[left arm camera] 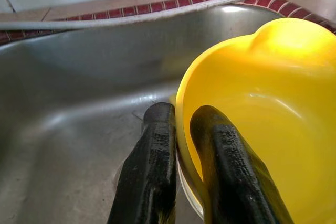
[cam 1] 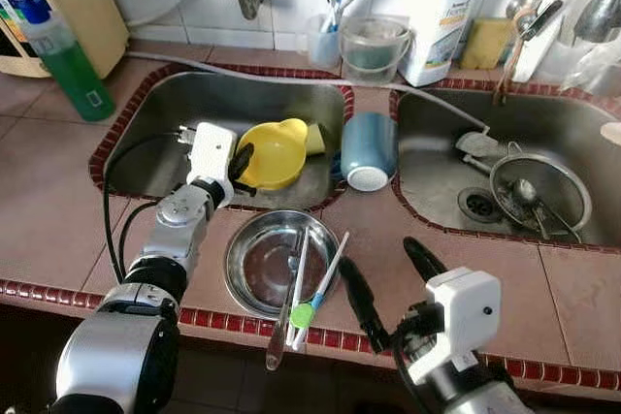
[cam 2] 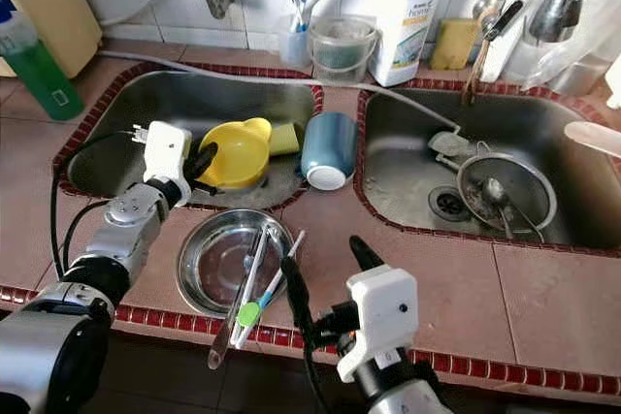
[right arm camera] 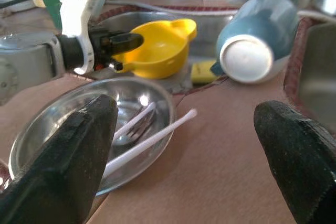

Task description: Kitchen organization

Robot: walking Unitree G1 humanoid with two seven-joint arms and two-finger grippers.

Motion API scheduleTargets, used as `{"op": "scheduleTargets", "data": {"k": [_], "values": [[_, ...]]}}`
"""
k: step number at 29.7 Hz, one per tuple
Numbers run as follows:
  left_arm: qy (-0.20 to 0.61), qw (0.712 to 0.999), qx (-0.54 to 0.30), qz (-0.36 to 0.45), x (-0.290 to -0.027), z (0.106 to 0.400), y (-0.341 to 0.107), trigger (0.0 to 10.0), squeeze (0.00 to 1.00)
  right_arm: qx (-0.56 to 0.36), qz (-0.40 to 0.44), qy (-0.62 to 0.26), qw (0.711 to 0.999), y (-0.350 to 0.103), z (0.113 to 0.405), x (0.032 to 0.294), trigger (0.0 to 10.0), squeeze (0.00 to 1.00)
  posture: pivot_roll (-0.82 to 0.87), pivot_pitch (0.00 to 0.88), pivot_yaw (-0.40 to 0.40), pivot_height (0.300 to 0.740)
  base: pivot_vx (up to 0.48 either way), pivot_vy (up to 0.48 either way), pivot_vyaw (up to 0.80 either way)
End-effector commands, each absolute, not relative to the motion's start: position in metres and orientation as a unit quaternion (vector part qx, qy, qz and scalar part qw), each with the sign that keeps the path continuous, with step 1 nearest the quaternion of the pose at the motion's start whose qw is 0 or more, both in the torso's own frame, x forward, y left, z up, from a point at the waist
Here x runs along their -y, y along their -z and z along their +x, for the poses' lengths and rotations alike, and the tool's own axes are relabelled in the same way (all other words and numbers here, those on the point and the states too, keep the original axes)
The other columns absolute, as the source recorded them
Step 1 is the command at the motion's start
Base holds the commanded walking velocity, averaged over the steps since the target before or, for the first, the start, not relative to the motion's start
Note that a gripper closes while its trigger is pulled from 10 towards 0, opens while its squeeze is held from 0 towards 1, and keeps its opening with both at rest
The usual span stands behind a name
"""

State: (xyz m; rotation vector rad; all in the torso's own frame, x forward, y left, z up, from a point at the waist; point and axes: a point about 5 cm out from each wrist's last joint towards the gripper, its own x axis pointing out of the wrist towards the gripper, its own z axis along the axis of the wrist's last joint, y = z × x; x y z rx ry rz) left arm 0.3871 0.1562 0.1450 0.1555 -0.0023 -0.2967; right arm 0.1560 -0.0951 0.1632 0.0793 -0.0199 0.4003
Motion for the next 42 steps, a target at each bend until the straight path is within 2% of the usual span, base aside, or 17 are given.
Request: {"op": "scheduleTargets", "data": {"k": [1,7,15,16,17,42], "values": [[0.141,0.986,0.008,0.084,-0.160,0.390,-0.151,10.0,0.00,0.010,0.041,-0.199,0.979,-0.167,0.151,0.093,10.0,0.00,-0.38,0.213,0.060,0.740,0.000,0.000,0.00],[0.100,0.991,-0.008,0.086,-0.169,0.392,-0.150,10.0,0.00,0.003,0.046,-0.191,0.980,-0.168,0.148,0.092,10.0,0.00,-0.38,0.220,0.068,0.740,0.000,0.000,0.00],[0.102,0.990,-0.011,0.092,-0.170,0.394,-0.154,10.0,0.00,0.002,0.047,-0.188,0.981,-0.169,0.146,0.090,10.0,0.00,-0.40,0.218,0.078,0.740,0.000,0.000,0.00],[0.104,0.990,-0.007,0.097,-0.170,0.394,-0.155,10.0,0.77,0.001,0.047,-0.187,0.981,-0.169,0.145,0.090,10.0,0.00,-0.40,0.216,0.079,0.740,0.000,0.000,0.00],[0.104,0.990,-0.007,0.091,-0.170,0.395,-0.156,10.0,1.00,0.001,0.046,-0.187,0.981,-0.169,0.145,0.090,10.0,0.00,-0.40,0.216,0.079,0.740,0.000,0.000,0.00],[0.108,0.991,0.000,0.082,-0.172,0.397,-0.161,10.0,1.00,0.024,0.044,-0.174,0.983,-0.171,0.161,0.089,10.0,0.00,-0.39,0.146,0.089,0.740,0.000,0.000,0.00]]}}
